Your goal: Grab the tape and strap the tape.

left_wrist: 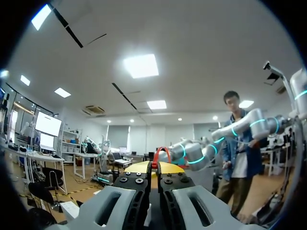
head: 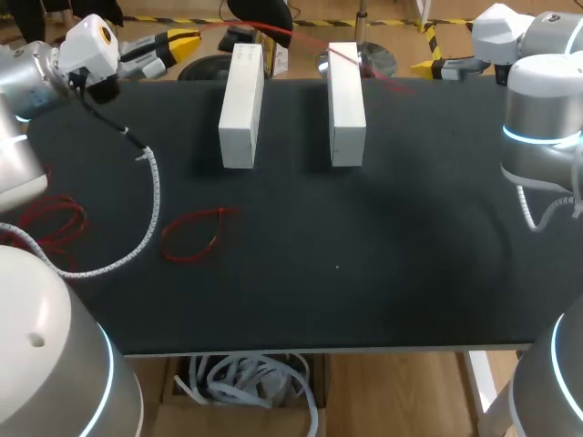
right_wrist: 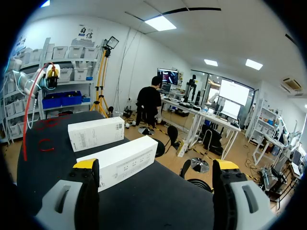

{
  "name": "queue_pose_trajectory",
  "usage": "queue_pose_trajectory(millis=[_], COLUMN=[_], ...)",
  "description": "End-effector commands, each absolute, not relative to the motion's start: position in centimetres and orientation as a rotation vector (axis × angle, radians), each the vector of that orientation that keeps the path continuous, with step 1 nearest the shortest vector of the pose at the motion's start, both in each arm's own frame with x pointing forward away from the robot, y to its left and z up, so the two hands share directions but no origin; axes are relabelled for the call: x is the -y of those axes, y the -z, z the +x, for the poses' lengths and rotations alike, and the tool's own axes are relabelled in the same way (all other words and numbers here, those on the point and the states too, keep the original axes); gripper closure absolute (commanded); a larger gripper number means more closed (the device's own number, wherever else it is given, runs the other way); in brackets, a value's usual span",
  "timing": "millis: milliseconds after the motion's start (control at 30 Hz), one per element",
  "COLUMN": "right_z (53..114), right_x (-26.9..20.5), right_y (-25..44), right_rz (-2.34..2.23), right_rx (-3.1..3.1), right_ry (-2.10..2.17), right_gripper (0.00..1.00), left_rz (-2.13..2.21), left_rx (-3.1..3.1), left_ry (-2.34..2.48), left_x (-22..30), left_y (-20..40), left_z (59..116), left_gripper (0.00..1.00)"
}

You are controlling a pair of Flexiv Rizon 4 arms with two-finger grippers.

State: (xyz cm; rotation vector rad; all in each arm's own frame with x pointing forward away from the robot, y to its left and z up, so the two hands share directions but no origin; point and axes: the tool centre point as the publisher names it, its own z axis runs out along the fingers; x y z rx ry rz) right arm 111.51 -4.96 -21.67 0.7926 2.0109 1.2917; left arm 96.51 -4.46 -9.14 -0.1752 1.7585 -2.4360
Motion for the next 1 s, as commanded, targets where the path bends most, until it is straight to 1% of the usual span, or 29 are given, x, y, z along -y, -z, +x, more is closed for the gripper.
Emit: queue_pose_trajectory(millis=[33,1000], right_z=[111.49,111.49], right_x=[4.98,4.98], right_y=[21.65,21.65], right_rz=[0.793,0.793], right_rx=[-2.012,-2.012], right_ry=[-1.291,-1.291], right_gripper=[0.0,0.0], left_rz=[-0.136,-0.071], left_rx=[-1.799,-1.842], left_ry=[2.438,2.471], left_x=[3.98,4.16], left_y=[8.94,9.15], left_z=[96.61,96.77], left_gripper=[1.0,1.0])
